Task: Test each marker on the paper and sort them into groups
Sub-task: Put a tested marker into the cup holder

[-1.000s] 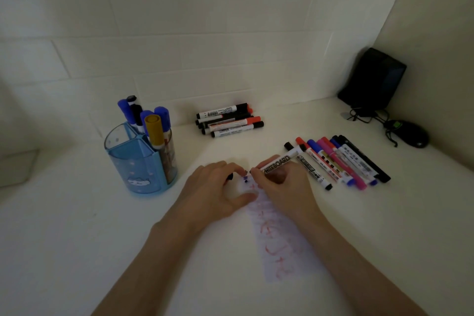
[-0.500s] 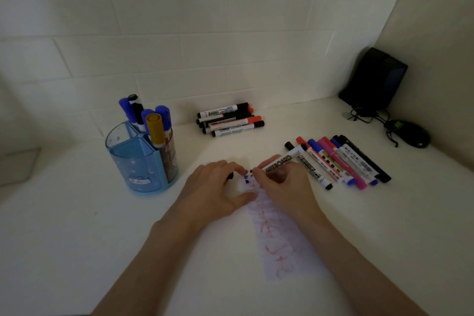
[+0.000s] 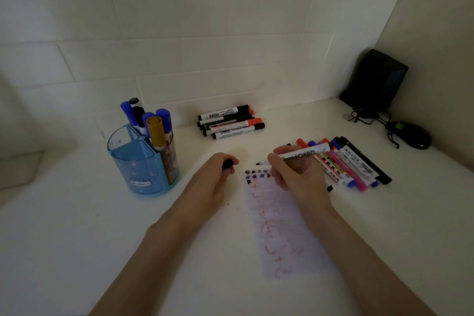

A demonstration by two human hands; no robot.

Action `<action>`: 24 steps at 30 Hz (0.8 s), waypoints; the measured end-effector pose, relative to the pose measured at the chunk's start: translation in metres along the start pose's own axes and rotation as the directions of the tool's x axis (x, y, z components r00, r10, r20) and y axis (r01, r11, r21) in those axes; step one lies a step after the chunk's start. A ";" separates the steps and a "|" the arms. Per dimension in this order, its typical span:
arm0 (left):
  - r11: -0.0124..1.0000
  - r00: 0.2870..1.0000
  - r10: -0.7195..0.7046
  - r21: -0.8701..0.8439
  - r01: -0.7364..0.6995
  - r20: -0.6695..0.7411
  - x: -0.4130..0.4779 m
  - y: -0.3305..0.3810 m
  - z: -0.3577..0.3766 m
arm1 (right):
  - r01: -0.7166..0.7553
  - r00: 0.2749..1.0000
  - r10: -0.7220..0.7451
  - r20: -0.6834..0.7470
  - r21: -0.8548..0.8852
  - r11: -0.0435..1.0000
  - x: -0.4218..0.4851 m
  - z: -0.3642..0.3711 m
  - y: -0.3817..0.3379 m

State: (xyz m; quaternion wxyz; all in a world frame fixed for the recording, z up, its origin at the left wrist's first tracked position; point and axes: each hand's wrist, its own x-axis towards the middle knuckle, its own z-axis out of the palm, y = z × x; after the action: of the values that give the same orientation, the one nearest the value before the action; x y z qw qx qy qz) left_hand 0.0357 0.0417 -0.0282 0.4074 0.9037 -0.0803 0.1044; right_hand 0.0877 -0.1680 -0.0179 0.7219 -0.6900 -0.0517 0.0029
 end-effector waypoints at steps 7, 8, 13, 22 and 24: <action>0.995 0.996 0.041 -0.084 -0.048 -0.078 0.004 0.001 -0.002 | 0.119 0.985 -0.118 0.124 0.000 0.993 -0.005 0.003 -0.008; 0.995 0.997 0.029 -0.091 -0.036 -0.071 0.004 0.001 -0.002 | 0.120 0.984 -0.119 0.135 0.000 0.993 -0.006 0.004 -0.007; 0.990 0.997 -0.024 -0.143 0.013 -0.074 0.005 0.002 -0.001 | 0.152 0.972 -0.147 0.185 -0.014 0.988 -0.009 0.008 -0.007; 0.990 0.995 0.047 -0.131 -0.058 -0.088 0.006 0.003 -0.003 | -0.092 0.956 0.068 0.285 0.072 0.993 -0.011 0.006 -0.019; 0.986 0.993 0.059 -0.150 -0.074 -0.106 0.006 0.005 -0.002 | -0.052 0.977 0.032 0.210 0.091 0.994 -0.013 0.007 -0.020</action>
State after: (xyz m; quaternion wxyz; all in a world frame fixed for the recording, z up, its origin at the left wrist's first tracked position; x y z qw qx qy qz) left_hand 0.0403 0.0401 -0.0217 0.4757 0.8600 -0.0977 0.1569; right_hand 0.0724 -0.1629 0.0012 0.7447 -0.6513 -0.1123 0.0928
